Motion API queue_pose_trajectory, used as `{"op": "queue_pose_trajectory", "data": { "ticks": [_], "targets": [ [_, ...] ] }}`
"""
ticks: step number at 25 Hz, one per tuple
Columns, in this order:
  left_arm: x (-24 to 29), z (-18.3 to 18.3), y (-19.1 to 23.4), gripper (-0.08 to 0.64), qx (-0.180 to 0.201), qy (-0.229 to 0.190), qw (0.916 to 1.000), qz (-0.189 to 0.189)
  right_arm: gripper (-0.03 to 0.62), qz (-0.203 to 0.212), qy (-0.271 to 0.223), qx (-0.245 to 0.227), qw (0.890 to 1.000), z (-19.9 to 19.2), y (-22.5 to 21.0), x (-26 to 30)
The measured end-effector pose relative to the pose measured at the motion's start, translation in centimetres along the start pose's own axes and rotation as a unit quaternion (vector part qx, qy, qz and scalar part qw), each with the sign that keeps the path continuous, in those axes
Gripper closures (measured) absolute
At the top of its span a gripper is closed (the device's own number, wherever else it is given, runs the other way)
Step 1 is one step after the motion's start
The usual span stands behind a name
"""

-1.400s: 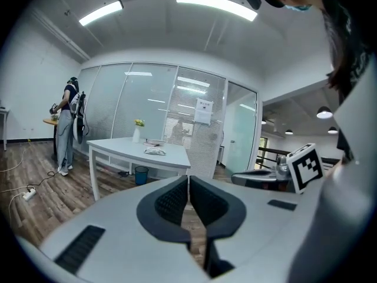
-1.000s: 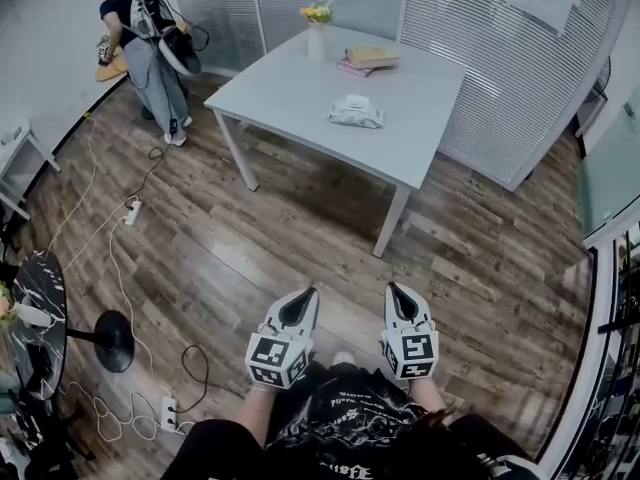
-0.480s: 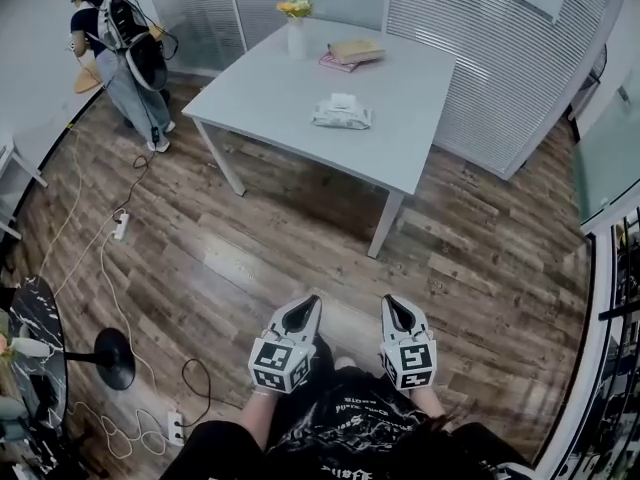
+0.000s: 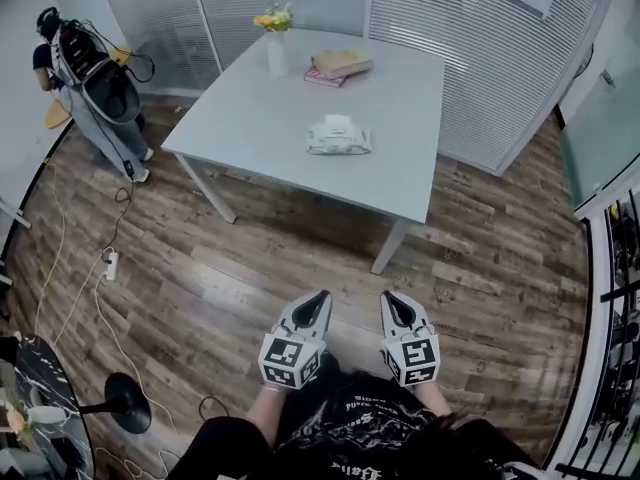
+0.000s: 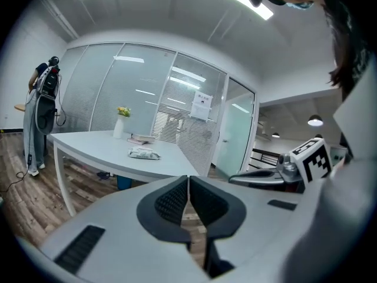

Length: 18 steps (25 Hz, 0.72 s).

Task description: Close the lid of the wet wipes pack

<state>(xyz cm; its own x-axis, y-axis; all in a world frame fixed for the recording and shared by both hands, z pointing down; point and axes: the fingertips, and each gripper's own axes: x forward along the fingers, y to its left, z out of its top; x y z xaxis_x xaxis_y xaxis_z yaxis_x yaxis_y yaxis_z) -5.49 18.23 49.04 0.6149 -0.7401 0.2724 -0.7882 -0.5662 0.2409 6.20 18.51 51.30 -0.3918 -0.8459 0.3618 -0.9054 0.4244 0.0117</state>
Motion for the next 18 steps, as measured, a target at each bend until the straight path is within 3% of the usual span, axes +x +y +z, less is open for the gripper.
{"op": "queue_pose_trajectory", "data": {
  "ticks": [4, 9, 18],
  "targets": [
    [1.2, 1.5, 4.9, 0.546, 0.02, 0.001, 0.9998, -0.008, 0.592, -0.016, -0.006, 0.009, 1.0, 1.5, 0.9, 4.1],
    [1.7, 2.5, 10.3, 0.546, 0.013, 0.007, 0.9999, -0.002, 0.592, -0.012, -0.012, 0.025, 1.0, 3.3, 3.3, 8.6],
    [4.0, 2.1, 13.5, 0.546, 0.004, 0.029, 0.9996, -0.003, 0.592, 0.012, 0.009, 0.045, 0.999, 3.5, 3.6, 12.8]
  ]
}}
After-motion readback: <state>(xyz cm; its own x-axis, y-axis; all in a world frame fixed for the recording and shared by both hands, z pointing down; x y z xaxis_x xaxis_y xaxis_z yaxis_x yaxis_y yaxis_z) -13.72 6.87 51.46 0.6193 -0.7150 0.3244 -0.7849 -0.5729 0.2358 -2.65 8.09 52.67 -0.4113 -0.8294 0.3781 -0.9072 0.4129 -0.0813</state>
